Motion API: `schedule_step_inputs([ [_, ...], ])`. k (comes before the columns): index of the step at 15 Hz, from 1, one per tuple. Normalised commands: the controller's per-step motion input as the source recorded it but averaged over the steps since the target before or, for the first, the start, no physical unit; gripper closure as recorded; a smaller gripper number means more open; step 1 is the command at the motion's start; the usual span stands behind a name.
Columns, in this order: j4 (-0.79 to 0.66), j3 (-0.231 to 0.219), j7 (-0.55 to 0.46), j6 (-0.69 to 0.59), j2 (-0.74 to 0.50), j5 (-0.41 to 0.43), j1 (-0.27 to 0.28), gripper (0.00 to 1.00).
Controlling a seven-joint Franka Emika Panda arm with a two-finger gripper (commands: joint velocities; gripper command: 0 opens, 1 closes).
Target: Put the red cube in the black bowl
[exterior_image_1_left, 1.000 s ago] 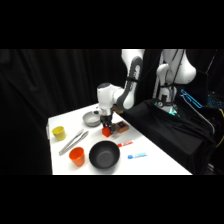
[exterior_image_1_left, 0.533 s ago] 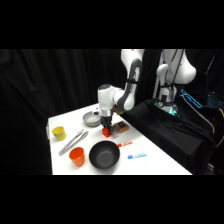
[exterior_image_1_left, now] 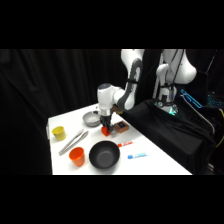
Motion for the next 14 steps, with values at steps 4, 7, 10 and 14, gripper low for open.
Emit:
schedule_step_inputs([
  [4, -0.09, -0.167, 0.26, -0.38, -0.43, -0.231, 0.183, 0.75],
  [7, -0.03, -0.037, 0.17, -0.46, -0.43, -0.145, 0.07, 0.75],
  [10, 0.01, 0.045, 0.1, -0.51, -0.4, -0.053, 0.011, 0.75],
  [14, 0.07, 0.087, 0.08, -0.42, -0.3, 0.004, 0.012, 0.75],
])
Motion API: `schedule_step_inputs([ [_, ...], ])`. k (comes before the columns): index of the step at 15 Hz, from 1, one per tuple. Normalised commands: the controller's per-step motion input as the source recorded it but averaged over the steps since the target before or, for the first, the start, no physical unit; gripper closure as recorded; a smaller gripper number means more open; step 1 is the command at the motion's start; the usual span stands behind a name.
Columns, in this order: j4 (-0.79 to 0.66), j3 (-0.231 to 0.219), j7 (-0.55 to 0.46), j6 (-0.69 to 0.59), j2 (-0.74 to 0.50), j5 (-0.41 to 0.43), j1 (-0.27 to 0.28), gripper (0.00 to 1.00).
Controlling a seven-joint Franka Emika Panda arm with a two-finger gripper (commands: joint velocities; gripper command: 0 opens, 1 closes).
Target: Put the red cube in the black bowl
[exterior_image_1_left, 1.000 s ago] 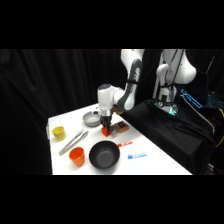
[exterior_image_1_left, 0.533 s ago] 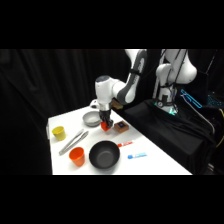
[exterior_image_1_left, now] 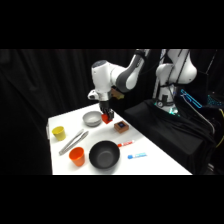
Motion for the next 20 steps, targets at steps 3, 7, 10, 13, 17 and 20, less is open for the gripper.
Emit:
schedule_step_inputs([
  [3, 0.12, 0.117, 0.1, -0.32, -0.18, 0.069, 0.059, 0.75],
  [7, 0.19, 0.104, 0.12, -0.25, -0.06, 0.104, 0.094, 0.75],
  [10, 0.27, 0.093, 0.14, -0.19, 0.08, 0.135, 0.109, 0.75],
  [13, 0.31, 0.089, 0.15, -0.12, 0.17, 0.14, 0.115, 0.75],
  [17, 0.28, 0.059, 0.14, 0.04, 0.25, 0.101, 0.099, 0.75],
  [20, 0.23, 0.019, 0.08, 0.22, 0.28, 0.071, 0.057, 0.75],
])
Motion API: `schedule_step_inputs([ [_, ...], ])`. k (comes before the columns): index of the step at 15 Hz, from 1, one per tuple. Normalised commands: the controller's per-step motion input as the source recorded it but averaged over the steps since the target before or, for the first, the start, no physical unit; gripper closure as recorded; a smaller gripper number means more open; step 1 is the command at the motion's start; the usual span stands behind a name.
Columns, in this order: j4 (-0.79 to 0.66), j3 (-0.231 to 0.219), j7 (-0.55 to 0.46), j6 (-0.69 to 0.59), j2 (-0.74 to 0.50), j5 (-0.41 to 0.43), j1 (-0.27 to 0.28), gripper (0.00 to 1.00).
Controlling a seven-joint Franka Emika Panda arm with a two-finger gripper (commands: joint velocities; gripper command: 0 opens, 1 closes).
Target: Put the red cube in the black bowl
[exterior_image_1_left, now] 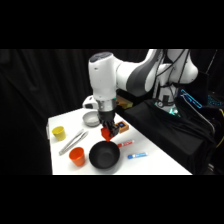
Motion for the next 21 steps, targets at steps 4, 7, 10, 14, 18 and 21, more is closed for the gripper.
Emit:
schedule_step_inputs([
  [4, 0.19, 0.004, 0.02, 0.27, 0.28, 0.092, 0.025, 0.75],
  [7, 0.16, 0.009, -0.01, 0.21, 0.23, 0.12, 0.025, 0.75],
  [10, 0.13, 0.022, -0.02, 0.21, 0.2, 0.138, 0.026, 0.75],
  [14, 0.15, 0.019, -0.05, 0.16, 0.17, 0.139, 0.012, 0.25],
  [18, 0.14, -0.003, -0.03, 0.11, 0.09, 0.116, 0.021, 0.03],
  [21, 0.15, -0.024, -0.02, 0.01, 0.04, 0.094, 0.03, 0.0],
])
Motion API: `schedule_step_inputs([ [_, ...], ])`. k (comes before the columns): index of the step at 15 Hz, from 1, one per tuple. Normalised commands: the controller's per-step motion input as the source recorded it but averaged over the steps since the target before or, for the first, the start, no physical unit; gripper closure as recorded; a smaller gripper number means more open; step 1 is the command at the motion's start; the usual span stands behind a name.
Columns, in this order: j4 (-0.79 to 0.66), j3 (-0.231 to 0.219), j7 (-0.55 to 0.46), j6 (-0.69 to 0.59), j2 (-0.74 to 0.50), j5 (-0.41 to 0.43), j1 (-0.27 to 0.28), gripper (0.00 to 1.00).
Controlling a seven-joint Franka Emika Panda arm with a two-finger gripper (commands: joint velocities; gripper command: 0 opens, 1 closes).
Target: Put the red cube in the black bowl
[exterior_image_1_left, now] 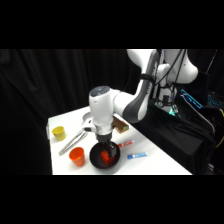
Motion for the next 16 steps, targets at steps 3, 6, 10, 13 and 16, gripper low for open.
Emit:
schedule_step_inputs([
  [3, 0.11, -0.017, 0.0, -0.23, -0.09, 0.127, 0.022, 0.0],
  [6, 0.04, 0.005, -0.02, -0.44, -0.25, 0.161, -0.005, 0.0],
  [10, -0.07, 0.01, -0.06, -0.49, -0.44, 0.157, -0.038, 0.0],
  [13, -0.1, 0.011, -0.09, -0.44, -0.45, 0.177, -0.062, 0.0],
  [16, -0.09, -0.007, -0.03, -0.43, -0.39, 0.149, -0.039, 0.0],
])
